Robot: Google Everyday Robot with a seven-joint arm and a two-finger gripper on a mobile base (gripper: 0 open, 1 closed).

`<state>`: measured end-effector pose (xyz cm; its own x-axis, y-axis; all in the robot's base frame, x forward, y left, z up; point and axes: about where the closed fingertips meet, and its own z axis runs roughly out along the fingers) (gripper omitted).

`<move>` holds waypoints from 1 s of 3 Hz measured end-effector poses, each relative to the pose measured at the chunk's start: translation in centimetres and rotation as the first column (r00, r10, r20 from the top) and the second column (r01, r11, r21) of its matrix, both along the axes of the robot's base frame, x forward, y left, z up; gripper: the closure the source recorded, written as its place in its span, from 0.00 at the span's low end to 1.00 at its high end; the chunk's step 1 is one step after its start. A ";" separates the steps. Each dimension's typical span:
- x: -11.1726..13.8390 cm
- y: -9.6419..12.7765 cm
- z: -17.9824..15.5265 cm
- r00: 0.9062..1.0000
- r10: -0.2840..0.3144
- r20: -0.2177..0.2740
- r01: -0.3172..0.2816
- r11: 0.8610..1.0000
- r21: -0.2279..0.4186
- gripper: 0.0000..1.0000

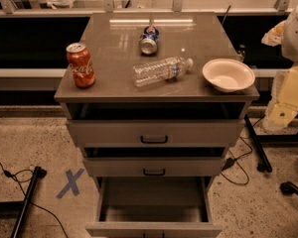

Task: Place water bottle into bottom drawer

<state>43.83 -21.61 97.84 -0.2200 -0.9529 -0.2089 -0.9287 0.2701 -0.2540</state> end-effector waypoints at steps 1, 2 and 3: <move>0.3 0.2 0.0 1.000 0.007 0.007 -0.007 1.000 0.003 0.00; 1.7 0.9 -0.2 0.999 0.038 0.034 -0.038 0.999 0.014 0.00; 7.7 2.4 -0.2 0.993 0.087 0.074 -0.085 0.996 -0.025 0.00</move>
Offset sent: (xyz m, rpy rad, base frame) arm 0.0329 0.0164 -0.0090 0.0291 -0.0477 0.0768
